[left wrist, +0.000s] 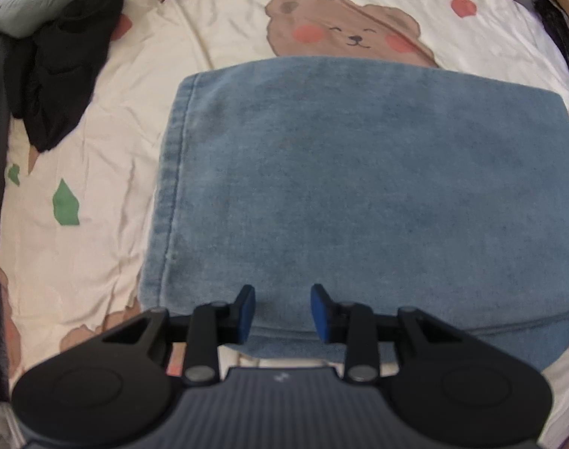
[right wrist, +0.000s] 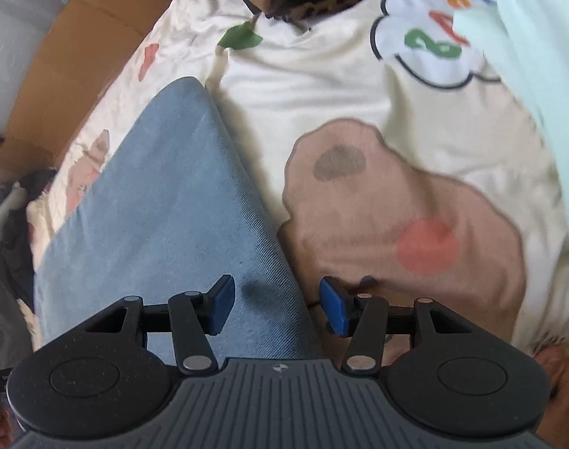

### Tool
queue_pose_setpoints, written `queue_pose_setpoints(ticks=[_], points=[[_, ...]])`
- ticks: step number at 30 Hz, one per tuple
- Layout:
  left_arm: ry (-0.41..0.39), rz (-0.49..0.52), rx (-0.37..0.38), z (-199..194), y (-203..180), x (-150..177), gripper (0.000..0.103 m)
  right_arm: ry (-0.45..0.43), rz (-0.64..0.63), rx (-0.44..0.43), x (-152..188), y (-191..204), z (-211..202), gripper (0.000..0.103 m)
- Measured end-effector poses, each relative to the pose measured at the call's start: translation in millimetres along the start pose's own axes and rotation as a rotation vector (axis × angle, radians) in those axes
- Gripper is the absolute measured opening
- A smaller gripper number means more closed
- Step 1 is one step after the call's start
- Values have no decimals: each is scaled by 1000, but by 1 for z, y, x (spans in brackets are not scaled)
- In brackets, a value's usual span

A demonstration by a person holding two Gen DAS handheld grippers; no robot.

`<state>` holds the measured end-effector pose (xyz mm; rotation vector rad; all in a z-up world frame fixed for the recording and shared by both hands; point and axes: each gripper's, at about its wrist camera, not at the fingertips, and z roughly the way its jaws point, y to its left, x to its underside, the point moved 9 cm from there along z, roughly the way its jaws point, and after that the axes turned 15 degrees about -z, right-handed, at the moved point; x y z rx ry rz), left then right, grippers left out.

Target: Fold clothes

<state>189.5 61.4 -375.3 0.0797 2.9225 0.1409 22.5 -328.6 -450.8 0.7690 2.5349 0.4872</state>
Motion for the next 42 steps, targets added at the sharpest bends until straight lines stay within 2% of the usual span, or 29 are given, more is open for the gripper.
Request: queue_pose_setpoints(ticks=[6, 9, 12, 19, 26, 28, 30, 35, 38, 42], points=[[2, 80, 12, -8, -22, -6, 35, -10, 15, -66, 3, 9, -1, 55], [-2, 95, 40, -6, -39, -7, 35, -28, 76, -77, 8, -1, -4, 42], [17, 126, 49, 5, -56, 1, 35, 18, 90, -37, 16, -10, -2, 43], [56, 140, 121, 19, -94, 21, 34, 30, 177, -92, 21, -14, 0, 44], [75, 168, 114, 28, -107, 37, 34, 87, 130, -77, 25, -10, 2, 47], [84, 166, 111, 29, -107, 37, 34, 116, 158, -104, 25, -6, 2, 46], [97, 162, 106, 33, -108, 37, 34, 107, 176, -129, 19, -1, -7, 46], [120, 172, 82, 37, -111, 38, 35, 5, 251, -235, 10, 7, -20, 46], [130, 195, 64, 36, -113, 39, 35, 65, 219, -193, 24, -1, -6, 46], [133, 211, 66, 37, -113, 42, 36, 57, 333, -230, 39, -16, 4, 46]])
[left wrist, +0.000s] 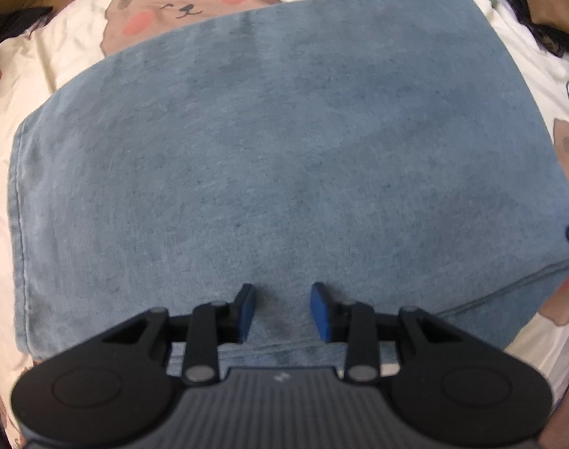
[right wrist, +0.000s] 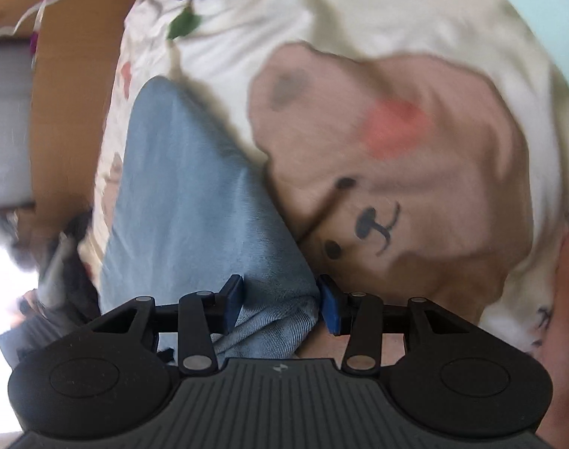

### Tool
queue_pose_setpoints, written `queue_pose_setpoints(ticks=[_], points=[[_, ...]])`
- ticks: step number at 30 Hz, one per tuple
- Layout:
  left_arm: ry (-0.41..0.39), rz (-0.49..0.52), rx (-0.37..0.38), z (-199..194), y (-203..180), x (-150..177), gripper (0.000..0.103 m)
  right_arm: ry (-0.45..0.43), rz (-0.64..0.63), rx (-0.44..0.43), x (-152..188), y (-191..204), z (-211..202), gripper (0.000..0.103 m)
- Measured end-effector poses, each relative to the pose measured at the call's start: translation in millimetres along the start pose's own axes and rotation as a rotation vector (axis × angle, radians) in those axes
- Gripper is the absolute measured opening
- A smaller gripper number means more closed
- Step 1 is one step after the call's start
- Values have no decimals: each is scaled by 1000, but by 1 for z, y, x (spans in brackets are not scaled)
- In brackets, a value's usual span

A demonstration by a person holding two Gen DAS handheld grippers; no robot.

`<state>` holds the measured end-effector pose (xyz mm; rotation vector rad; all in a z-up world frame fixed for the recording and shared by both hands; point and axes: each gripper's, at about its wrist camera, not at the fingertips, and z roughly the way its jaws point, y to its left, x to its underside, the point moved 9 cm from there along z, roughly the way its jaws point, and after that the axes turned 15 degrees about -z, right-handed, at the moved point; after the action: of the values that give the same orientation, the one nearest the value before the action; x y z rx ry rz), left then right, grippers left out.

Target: Fold clothes

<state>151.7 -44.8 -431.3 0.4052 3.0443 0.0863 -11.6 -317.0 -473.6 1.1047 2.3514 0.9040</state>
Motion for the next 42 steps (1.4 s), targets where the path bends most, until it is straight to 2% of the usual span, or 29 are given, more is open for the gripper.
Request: queue_pose_setpoints(ticks=[3, 5, 7, 9, 11, 13, 19, 20, 21, 22, 25, 27, 30, 32, 33, 38, 39, 41, 42], points=[[9, -6, -4, 2, 0, 1, 37, -5, -3, -29, 2, 1, 6, 46], [6, 11, -15, 4, -3, 0, 37, -26, 46, -70, -1, 6, 2, 46], [1, 12, -24, 7, -5, 1, 37, -74, 86, -153, -6, 18, -7, 46], [-5, -1, -31, 9, -6, 3, 37, -78, 47, -190, -10, 33, -7, 46], [-5, -4, -37, 8, -7, 6, 37, -35, -33, -153, -8, 39, 1, 46], [-1, 3, -40, 6, -8, 9, 37, -12, -42, -135, -5, 34, 9, 46], [25, 15, -39, 0, -6, 21, 39, -11, 15, -146, -2, 18, 28, 45], [28, 7, -36, 0, -5, 22, 41, -12, 14, -144, -2, 19, 30, 36], [28, 1, -35, 1, -5, 23, 42, -12, 18, -149, -3, 20, 33, 18], [29, -3, -34, 2, -4, 23, 42, -13, 32, -170, -2, 22, 32, 18], [22, -13, -36, 4, -6, 26, 42, -46, 85, -314, -9, 37, 19, 17], [16, -12, -42, 4, -7, 29, 42, -40, 97, -358, -11, 44, 21, 18], [19, -4, -46, 2, -9, 34, 42, -17, 107, -279, -7, 29, 26, 25], [25, 0, -45, 1, -10, 38, 42, -15, 107, -219, -3, 17, 27, 33], [27, 5, -45, 1, -11, 40, 42, -14, 109, -207, -2, 14, 29, 33], [28, -2, -41, 3, -10, 48, 46, -16, 153, -238, 0, 5, 37, 35], [29, -7, -39, 4, -10, 48, 46, -12, 137, -233, 0, 8, 38, 34], [22, -26, -23, 2, -10, 48, 46, -1, 94, -229, 1, 13, 35, 20], [18, -46, -14, 1, -8, 47, 46, -2, 72, -230, -1, 19, 34, 18]])
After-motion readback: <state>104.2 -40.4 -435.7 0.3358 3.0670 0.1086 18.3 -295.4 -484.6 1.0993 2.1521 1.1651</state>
